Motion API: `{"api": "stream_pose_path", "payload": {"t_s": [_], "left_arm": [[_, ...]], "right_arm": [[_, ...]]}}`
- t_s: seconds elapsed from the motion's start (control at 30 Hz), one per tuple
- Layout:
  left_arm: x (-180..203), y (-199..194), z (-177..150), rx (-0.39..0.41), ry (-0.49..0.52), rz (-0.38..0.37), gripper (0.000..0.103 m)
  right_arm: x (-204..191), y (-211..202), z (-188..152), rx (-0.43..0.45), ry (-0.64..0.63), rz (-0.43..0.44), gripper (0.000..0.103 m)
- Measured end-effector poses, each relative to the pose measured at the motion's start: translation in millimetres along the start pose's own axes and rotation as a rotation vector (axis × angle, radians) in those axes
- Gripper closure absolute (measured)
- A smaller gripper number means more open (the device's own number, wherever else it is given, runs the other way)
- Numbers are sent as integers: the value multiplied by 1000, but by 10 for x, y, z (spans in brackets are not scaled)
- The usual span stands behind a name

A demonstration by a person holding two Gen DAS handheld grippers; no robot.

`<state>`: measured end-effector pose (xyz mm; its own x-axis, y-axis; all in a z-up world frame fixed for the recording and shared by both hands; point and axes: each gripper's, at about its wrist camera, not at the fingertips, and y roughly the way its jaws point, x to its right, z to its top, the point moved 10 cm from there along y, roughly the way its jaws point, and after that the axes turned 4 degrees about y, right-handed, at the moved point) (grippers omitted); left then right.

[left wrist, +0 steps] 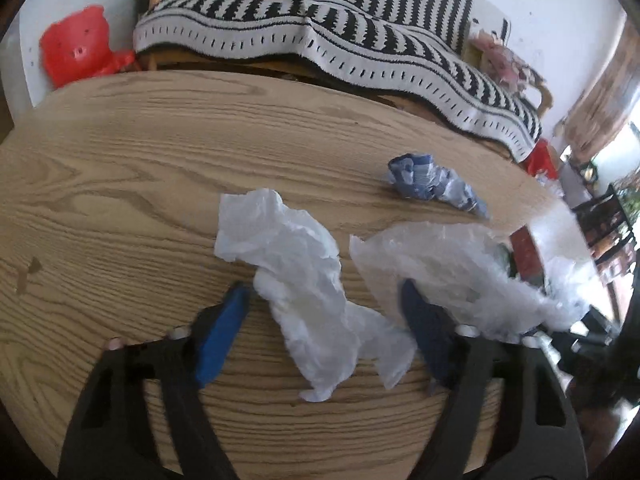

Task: Collect trash
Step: 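Grasp the white tissue with the left tool while the right tool grasps the red cigarette box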

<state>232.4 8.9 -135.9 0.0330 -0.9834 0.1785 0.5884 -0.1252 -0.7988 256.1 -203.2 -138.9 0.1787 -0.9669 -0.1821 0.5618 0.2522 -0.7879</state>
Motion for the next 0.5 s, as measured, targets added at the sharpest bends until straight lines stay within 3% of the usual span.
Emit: {"api": "stream_pose_path", "payload": {"t_s": [0.13, 0.17, 0.23, 0.5], "left_arm": [[-39, -16, -25, -5, 23, 19, 76], [-45, -28, -27, -7, 26, 16, 77], [-68, -85, -6, 7, 35, 30, 82], [-56, -302, 26, 32, 37, 14, 85]], "right_arm": [[-39, 22, 9, -5, -24, 4, 34], [-61, 8, 3, -10, -28, 12, 44], [-76, -57, 13, 3, -28, 9, 45], [140, -366, -80, 30, 27, -60, 45]]}}
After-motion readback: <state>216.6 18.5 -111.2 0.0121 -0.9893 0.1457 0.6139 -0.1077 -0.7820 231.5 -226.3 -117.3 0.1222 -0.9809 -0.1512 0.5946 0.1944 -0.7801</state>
